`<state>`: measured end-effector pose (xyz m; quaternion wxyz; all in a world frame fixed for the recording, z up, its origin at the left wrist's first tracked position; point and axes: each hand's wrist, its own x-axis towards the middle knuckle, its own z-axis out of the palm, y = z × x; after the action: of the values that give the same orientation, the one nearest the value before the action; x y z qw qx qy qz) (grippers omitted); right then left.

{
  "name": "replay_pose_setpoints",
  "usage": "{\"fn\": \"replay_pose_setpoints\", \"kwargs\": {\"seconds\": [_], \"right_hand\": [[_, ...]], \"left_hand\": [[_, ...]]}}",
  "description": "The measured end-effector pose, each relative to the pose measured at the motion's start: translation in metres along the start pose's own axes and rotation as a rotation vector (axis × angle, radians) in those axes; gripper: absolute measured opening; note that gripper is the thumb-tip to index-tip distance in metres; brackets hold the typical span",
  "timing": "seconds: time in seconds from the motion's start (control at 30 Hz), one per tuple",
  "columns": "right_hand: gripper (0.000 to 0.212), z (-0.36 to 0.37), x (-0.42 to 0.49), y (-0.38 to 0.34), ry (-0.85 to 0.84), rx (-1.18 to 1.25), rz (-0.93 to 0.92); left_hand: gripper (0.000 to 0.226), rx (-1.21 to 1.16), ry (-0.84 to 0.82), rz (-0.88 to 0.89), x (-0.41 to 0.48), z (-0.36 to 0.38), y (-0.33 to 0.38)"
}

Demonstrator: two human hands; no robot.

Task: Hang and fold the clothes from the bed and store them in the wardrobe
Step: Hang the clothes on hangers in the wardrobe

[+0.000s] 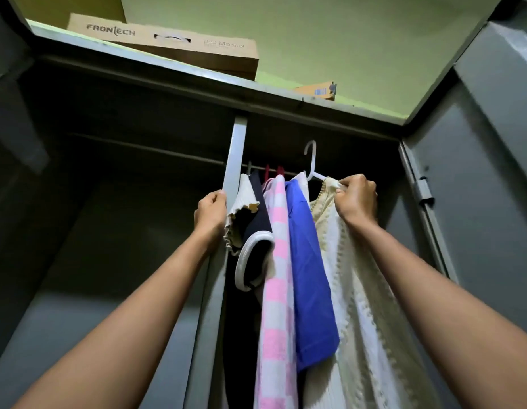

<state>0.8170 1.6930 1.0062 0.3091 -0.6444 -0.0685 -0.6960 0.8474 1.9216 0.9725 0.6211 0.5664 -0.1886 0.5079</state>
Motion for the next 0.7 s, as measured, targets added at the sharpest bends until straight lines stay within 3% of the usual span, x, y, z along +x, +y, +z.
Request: {"fn": "replay_pose_setpoints", "kwargs": {"seconds": [0.23,0.4,0.7], "right_hand": [[0.020,0.061,0.035,0.007,0.021,0.042,-0.017],[0.021,0.091,0.046,0.003,-0.052,0.123,0.029],[0.016,0.073,0.059,-0.009,-0.129,0.056,0.051]], "left_hand": [[0.038,-0.094,-0.027,0.171,0.017,0.006,-0.018],[0.037,-0.124,-0.041,0.175,0.025,0.006,-0.024],[0.044,-0.069,-0.027,0.187,0.019,0.005,-0.022]]}}
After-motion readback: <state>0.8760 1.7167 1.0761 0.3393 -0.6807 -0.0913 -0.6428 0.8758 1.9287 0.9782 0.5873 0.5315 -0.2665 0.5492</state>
